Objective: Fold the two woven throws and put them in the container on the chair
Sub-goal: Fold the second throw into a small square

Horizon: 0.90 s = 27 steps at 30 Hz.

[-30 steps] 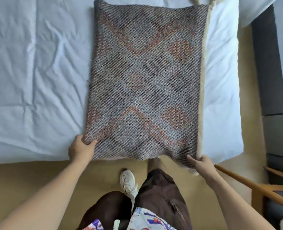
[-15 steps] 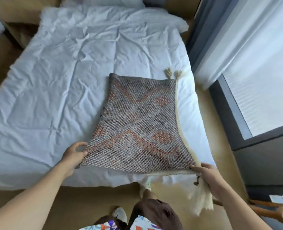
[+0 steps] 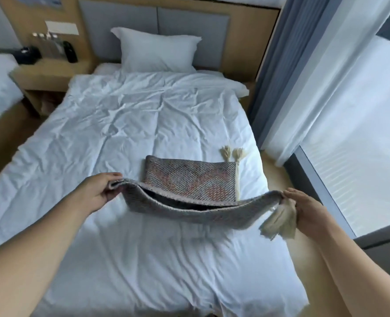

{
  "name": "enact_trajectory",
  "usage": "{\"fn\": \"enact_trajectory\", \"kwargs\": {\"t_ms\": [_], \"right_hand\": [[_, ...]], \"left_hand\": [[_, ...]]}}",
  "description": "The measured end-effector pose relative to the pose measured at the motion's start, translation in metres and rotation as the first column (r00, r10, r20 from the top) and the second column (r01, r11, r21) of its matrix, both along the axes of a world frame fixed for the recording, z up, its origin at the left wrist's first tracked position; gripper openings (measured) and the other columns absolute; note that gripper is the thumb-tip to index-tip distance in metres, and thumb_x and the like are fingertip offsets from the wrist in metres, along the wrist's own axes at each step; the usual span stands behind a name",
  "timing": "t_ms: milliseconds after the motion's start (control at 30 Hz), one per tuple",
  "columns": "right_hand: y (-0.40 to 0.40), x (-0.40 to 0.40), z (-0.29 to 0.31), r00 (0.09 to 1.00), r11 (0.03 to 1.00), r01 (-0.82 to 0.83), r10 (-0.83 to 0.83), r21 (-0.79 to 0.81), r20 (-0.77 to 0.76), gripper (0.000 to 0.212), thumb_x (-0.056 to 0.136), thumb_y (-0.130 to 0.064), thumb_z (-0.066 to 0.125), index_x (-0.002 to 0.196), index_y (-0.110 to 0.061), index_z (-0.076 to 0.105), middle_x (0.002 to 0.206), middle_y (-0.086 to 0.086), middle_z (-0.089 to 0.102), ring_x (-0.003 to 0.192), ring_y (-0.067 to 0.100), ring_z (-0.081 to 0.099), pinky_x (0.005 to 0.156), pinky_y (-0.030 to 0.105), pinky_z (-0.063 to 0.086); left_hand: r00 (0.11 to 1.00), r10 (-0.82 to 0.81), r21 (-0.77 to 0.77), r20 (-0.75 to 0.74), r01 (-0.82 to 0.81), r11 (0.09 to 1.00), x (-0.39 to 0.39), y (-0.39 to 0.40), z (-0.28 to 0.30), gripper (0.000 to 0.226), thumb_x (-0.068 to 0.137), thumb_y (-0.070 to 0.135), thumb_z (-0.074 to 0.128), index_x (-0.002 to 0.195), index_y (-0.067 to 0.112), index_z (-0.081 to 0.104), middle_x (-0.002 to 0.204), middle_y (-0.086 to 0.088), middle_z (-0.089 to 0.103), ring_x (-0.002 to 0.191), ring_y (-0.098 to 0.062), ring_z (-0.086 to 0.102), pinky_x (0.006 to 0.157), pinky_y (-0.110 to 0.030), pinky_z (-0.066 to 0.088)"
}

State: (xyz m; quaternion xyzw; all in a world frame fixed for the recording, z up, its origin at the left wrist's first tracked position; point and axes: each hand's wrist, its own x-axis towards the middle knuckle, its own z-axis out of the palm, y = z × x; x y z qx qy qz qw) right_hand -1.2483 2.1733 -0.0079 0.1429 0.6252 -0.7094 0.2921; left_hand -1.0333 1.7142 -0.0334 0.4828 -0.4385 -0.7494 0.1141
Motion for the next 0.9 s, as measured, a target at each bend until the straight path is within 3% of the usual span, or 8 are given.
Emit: {"fn": "enact_trajectory", "kwargs": {"t_ms": [167,367,400,533,600,700,800,900], "right_hand": [[-0.055,-0.11,-0.026,0.995,0.992,-0.077,0.071,0.097,0.072,0.014,0.097,-0.014,0.053,0.096,-0.004,0.063,0.078,0.013,0.069,0.054,0.021,0.071,0.048,0.031,0.059],[-0.124,-0.237,-0.07,0.989,1.0,-0.015,0.017,-0.011,0.149,0.03,0.064,0.002,0.067,0.092,0.01,0.066,0.08,0.018,0.067,0.062,0.029,0.068,0.051,0.037,0.06],[-0.134,-0.259,-0.083,0.984,0.994,0.048,-0.029,-0.102,0.176,0.017,0.075,-0.003,0.068,0.088,0.008,0.067,0.083,0.019,0.068,0.065,0.029,0.07,0.056,0.038,0.061],[-0.158,-0.31,-0.16,0.956,0.979,0.166,-0.131,-0.117,0.262,0.06,0.097,-0.056,0.052,0.134,-0.009,0.043,0.119,0.031,0.053,0.111,0.048,0.063,0.1,0.058,0.05],[-0.152,-0.29,-0.212,0.96,0.991,-0.036,-0.002,0.131,0.28,0.066,0.094,-0.061,0.054,0.14,-0.015,0.04,0.124,0.025,0.049,0.115,0.043,0.058,0.1,0.058,0.049],[-0.129,-0.219,-0.277,0.939,0.806,-0.299,0.153,0.511,0.309,0.059,0.091,-0.057,0.062,0.118,-0.005,0.06,0.105,0.016,0.058,0.093,0.029,0.059,0.084,0.043,0.049],[-0.104,-0.144,-0.312,0.91,0.798,-0.363,0.193,0.482,0.366,0.054,0.078,-0.051,0.079,0.106,-0.009,0.062,0.093,0.01,0.064,0.075,0.023,0.061,0.066,0.034,0.049],[-0.095,-0.11,-0.32,0.893,0.869,-0.328,0.156,0.37,0.423,0.056,0.073,-0.038,0.087,0.117,-0.011,0.064,0.107,0.008,0.074,0.094,0.026,0.071,0.077,0.042,0.061]], "left_hand": [[0.991,0.134,0.106,0.004,-0.134,0.985,-0.105,-0.026,-0.015,0.017,0.098,-0.005,0.051,0.083,-0.004,0.06,0.082,-0.014,0.065,0.066,-0.018,0.068,0.045,-0.021,0.056],[0.965,0.258,0.138,0.049,-0.263,0.955,-0.225,-0.07,-0.061,0.015,0.098,-0.007,0.051,0.085,-0.005,0.058,0.098,-0.018,0.062,0.088,-0.025,0.063,0.055,-0.026,0.061],[0.954,0.295,0.149,0.043,-0.298,0.943,-0.243,-0.079,-0.073,0.009,0.098,-0.004,0.054,0.091,-0.004,0.059,0.106,-0.019,0.062,0.091,-0.027,0.064,0.055,-0.028,0.061],[0.974,0.124,-0.056,0.189,-0.115,0.992,-0.283,-0.088,-0.128,0.014,0.099,0.026,0.061,0.103,0.013,0.059,0.091,-0.017,0.061,0.085,-0.021,0.062,0.073,-0.034,0.058],[0.903,-0.018,-0.221,0.428,0.124,0.967,-0.275,-0.079,-0.169,0.029,0.087,0.038,0.071,0.087,0.011,0.062,0.08,-0.024,0.056,0.071,-0.018,0.057,0.067,-0.029,0.049],[0.694,-0.097,-0.199,0.713,0.334,0.921,-0.219,-0.075,-0.242,0.065,0.066,0.062,0.078,0.102,0.009,0.063,0.098,-0.008,0.068,0.091,-0.028,0.065,0.087,-0.037,0.055],[0.582,-0.144,-0.081,0.8,0.342,0.936,-0.141,-0.088,-0.327,0.099,0.038,0.085,0.074,0.112,0.02,0.068,0.11,-0.008,0.073,0.101,-0.033,0.068,0.094,-0.05,0.056],[0.67,-0.114,-0.089,0.733,0.261,0.961,-0.127,-0.055,-0.296,0.07,0.064,0.067,0.079,0.113,0.018,0.068,0.113,-0.006,0.072,0.103,-0.029,0.068,0.093,-0.05,0.056]]}}
